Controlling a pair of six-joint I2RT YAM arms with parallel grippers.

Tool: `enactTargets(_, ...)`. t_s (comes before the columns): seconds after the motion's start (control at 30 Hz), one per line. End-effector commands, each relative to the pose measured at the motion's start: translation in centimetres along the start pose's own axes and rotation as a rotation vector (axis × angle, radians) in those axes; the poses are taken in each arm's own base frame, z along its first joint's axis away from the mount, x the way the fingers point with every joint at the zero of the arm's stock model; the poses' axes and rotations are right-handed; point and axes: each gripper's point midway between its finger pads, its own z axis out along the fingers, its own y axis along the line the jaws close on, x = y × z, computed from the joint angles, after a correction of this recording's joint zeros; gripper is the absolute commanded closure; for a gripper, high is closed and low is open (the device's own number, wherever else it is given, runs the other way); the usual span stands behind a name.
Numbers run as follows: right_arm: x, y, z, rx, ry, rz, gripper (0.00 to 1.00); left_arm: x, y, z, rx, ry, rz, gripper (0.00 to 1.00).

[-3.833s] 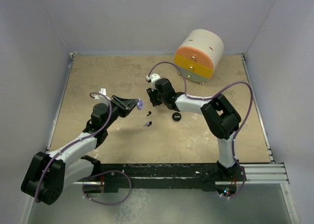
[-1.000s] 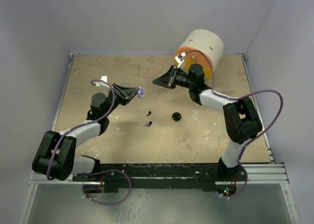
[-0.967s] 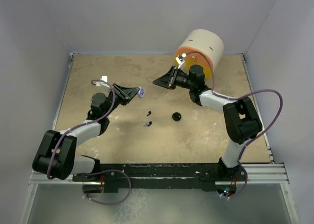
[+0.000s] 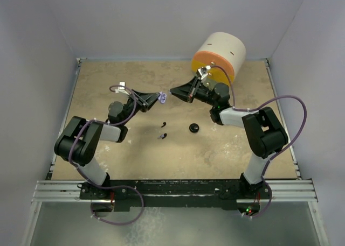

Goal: Insert the wireless bluetooth earbuds into the charging case
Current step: Place the earbud in the charging case.

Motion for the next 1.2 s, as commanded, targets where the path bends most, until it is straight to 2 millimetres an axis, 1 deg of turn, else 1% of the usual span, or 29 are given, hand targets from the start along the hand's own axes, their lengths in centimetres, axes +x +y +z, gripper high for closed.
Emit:
enactTargets(0.0,0.2,1.4,-0.4,-0.053,-0.010,-0.027,1.00,-0.8,-3.5,1.0,0.119,-0.033,-0.014,1.00)
enactTargets(0.27,0.5,1.0,-0.5,-0.061,-0.004,-0.010,1.00,-0.8,-4.1,1.6,0.124,-0.046,-0.055,1.00)
enactTargets(0.47,0.7,0.5,-0.5,-0.064,0.001,0.004,1.00,0.2,-4.7,2.3,0.149,-0.018,-0.080,1.00)
enactTargets(0.57,0.8,0.3,-0.5,-0.067,0.004,0.011,1.00,0.7,-4.7,2.4,0.158,-0.004,-0.098,1.00)
enactTargets(0.7,0.9,0.0,-0.7,-0.066,0.005,0.016,1.00,1.0,-4.8,2.4,0.168,0.002,-0.112,1.00)
enactTargets(1.17,1.8,0.3,-1.2,-0.100,0.041,0.030,1.00,1.6,-5.4,1.8,0.175,0.015,-0.114,1.00)
